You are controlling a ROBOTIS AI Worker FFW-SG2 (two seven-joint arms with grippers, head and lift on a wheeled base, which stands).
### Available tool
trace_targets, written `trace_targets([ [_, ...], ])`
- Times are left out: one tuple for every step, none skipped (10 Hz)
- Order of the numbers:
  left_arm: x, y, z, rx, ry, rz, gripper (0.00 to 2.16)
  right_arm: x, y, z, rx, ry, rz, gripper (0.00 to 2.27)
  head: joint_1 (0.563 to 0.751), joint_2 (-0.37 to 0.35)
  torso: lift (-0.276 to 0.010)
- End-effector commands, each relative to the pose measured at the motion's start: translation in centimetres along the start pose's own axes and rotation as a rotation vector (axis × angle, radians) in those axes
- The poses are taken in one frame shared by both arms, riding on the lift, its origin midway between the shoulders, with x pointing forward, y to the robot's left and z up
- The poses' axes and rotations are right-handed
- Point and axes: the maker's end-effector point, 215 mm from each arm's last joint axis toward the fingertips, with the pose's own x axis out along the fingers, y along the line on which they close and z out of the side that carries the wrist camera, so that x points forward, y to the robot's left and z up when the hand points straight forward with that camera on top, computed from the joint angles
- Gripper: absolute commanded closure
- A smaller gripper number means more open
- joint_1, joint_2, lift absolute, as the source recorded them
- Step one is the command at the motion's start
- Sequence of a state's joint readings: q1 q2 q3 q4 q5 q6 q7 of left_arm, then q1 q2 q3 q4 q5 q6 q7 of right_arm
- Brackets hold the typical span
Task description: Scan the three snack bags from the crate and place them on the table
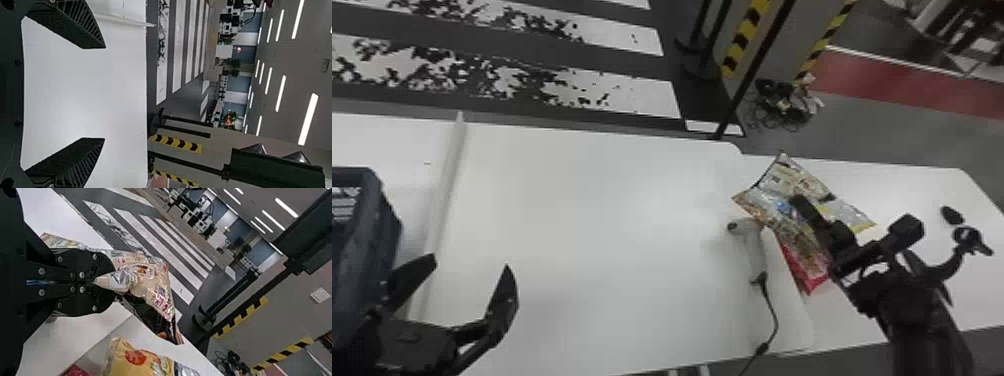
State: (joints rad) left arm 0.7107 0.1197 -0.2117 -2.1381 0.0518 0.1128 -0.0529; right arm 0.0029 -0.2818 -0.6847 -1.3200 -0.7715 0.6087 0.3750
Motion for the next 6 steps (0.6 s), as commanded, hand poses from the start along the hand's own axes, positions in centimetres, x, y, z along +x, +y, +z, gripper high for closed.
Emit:
trace_targets([
  [-0.1,0.0,-0.5,0.001,0.01,0.001,0.02,0.9,-2.8,2.9,0.039,-0.091,-0.075,2.17,0.695,-0.35,-0.062],
  [-0.1,0.2,-0.7,0.001,0.013,0.003,0.02,1.0,-6.0,3.8,0.1,-0.133,-0.161,2.12,0.695,-0.35,-0.062],
  [0.1,0.3,-0.9,0.0,0.015,0.003,0.02,0.7,-8.6,4.8,0.122,-0.182,-0.225,2.13,0.695,-0.35,-0.062],
  [0.2,0.3,-0.9,-0.004,0.013,0.002,0.02,-0.1,-10.2,6.7,0.119,-0.259,-0.278,2.13,0.695,-0.35,-0.062],
  [0.5,0.2,-1.0,-0.006,0.013,-0.002,0.02,-0.6,-11.7,8.2,0.121,-0.3,-0.319,2.12,0.695,-0.35,-0.062],
  [0.7,0.1,-1.4,-0.009,0.018,-0.007,0.02,-0.9,-12.6,9.4,0.119,-0.324,-0.342,2.12,0.695,-0.35,-0.062],
])
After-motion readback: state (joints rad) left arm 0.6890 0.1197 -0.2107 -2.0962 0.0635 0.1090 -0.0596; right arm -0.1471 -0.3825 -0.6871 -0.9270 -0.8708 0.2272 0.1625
